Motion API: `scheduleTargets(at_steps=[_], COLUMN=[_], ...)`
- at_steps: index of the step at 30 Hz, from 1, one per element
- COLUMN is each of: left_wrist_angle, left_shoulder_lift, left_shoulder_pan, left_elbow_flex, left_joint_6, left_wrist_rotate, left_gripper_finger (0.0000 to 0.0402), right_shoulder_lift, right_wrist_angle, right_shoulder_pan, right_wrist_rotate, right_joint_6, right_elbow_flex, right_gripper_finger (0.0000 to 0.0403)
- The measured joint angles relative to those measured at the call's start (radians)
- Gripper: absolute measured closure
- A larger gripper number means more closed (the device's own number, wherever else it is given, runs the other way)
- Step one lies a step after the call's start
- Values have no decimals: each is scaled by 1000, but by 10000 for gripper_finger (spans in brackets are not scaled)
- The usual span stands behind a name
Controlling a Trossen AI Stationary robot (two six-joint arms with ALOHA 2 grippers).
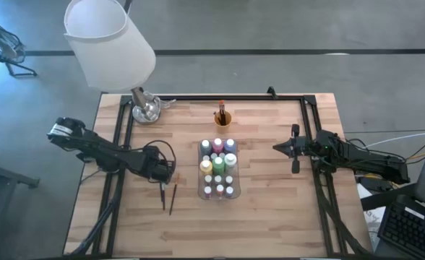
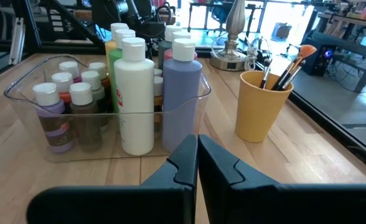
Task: Pick & Place Paint Supplies
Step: Put the orange paintbrush into the yellow cup
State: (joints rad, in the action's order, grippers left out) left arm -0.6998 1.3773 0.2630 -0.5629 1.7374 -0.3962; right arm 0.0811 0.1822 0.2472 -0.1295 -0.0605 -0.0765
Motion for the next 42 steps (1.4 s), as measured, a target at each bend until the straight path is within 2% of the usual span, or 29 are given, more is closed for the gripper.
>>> scheduleTargets(at_steps=[11, 27, 42], left_wrist_angle=[0, 2, 2], left_shoulder_lift=[0, 0, 0], left_shoulder_pan=[0, 0, 0], left_elbow_flex=[0, 0, 0], left_joint_6=[-3, -2, -9], left_wrist_rotate=[4, 9, 24], left_gripper_finger=[215, 302, 308], right_shoulder_lift=[0, 0, 0], right_wrist_angle=[0, 0, 0], right_shoulder_pan=[0, 0, 0], right_wrist_rotate=[0, 0, 0], right_joint_6=[0, 0, 0], right_elbow_flex=[0, 0, 0], right_gripper_finger=[394, 394, 394])
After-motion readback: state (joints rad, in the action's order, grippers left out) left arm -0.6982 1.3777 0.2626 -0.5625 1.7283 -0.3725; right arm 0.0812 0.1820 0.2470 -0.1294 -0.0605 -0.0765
